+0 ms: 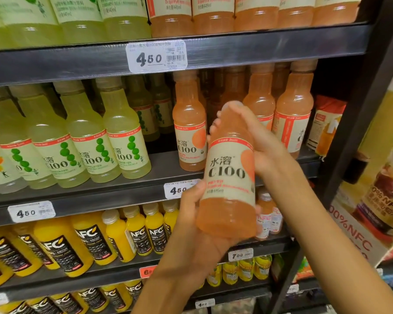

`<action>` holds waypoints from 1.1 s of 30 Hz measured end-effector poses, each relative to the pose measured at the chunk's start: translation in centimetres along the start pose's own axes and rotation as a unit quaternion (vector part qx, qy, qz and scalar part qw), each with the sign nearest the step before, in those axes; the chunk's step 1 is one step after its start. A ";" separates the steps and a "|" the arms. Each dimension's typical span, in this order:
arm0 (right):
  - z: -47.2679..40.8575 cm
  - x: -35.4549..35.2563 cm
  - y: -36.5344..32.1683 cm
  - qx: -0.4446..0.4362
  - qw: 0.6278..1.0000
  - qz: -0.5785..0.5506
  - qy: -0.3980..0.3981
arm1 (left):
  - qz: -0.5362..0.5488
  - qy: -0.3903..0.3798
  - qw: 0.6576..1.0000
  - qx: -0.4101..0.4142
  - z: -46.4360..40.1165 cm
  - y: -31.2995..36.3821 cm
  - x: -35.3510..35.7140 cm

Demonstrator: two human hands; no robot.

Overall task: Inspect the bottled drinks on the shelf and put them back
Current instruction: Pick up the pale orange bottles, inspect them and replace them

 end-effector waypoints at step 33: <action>7.0 4.6 -1.5 -0.273 0.839 0.374 -0.286 | -0.523 -0.015 0.823 0.219 -2.6 3.4 -4.3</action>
Point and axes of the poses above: each hand's wrist, its own z-axis away from the middle knuckle, its own x-axis out of the palm, y = z × x, the point moved 3 cm from there along -z, towards the middle knuckle, and after that the axes turned 6 degrees about x, right-handed, at the moved point
